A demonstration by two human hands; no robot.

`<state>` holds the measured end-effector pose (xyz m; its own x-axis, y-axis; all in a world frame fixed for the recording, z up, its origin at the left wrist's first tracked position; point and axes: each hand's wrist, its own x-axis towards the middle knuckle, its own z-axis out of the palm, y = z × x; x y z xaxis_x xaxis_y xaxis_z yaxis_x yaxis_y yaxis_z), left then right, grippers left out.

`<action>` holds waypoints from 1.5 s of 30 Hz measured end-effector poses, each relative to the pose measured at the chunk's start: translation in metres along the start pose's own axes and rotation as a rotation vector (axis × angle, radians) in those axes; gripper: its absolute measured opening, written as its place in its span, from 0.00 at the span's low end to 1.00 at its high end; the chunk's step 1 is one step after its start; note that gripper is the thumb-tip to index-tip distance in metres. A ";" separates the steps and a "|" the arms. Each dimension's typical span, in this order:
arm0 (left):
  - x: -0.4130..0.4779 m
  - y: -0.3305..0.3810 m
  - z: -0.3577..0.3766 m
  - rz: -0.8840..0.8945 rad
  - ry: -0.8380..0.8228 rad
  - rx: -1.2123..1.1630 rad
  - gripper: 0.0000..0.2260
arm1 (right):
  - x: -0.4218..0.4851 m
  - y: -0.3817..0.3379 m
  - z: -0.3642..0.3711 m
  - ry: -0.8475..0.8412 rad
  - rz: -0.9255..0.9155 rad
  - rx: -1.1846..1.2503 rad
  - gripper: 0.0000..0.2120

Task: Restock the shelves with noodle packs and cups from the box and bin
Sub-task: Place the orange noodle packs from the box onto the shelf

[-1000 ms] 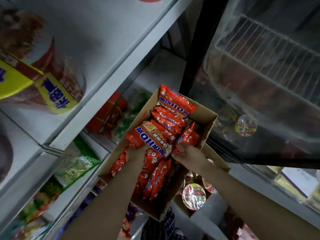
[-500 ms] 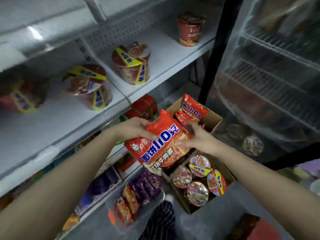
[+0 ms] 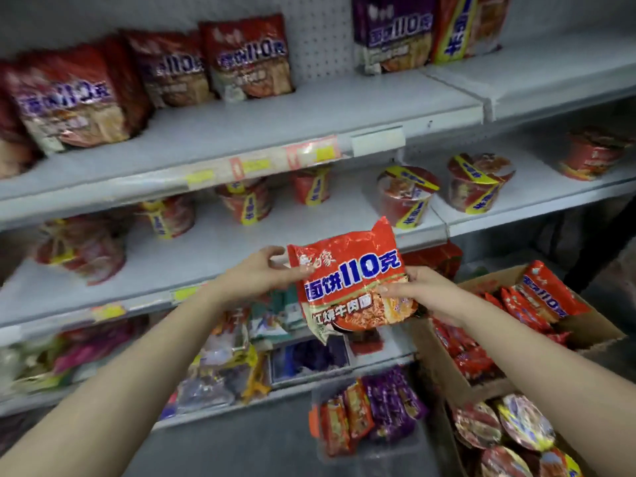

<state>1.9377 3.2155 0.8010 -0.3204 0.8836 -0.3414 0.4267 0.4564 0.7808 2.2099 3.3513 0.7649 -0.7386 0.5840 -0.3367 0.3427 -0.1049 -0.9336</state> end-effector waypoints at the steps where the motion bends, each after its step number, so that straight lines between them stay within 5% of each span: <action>1: -0.014 -0.014 -0.018 -0.009 0.006 -0.038 0.47 | 0.009 -0.016 0.016 -0.005 -0.032 0.017 0.24; 5: -0.066 -0.045 -0.088 0.021 0.028 -0.094 0.32 | 0.051 -0.086 0.097 -0.045 -0.147 0.045 0.33; 8: -0.093 -0.060 -0.154 0.082 0.177 -0.086 0.20 | 0.081 -0.140 0.167 -0.080 -0.244 0.063 0.20; 12: -0.122 -0.081 -0.242 0.130 0.377 -0.103 0.15 | 0.109 -0.201 0.250 -0.130 -0.357 0.065 0.17; 20: -0.126 -0.098 -0.357 0.197 0.548 -0.077 0.15 | 0.170 -0.296 0.320 -0.097 -0.542 -0.246 0.20; 24: -0.094 -0.094 -0.398 0.238 0.704 0.030 0.28 | 0.210 -0.336 0.319 0.019 -0.634 -0.421 0.23; 28: -0.051 -0.093 -0.424 0.224 0.753 0.073 0.31 | 0.252 -0.357 0.315 0.123 -0.674 -0.620 0.23; 35: 0.007 -0.102 -0.445 0.049 0.827 0.320 0.22 | 0.338 -0.359 0.305 0.222 -0.573 -0.764 0.49; 45: 0.022 -0.087 -0.452 -0.137 0.868 0.647 0.27 | 0.346 -0.365 0.308 0.280 -0.539 -0.816 0.44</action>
<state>1.5110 3.1473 0.9620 -0.7785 0.5619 0.2797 0.6244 0.7384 0.2547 1.6505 3.3432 0.9515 -0.7854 0.5694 0.2428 0.3730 0.7484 -0.5484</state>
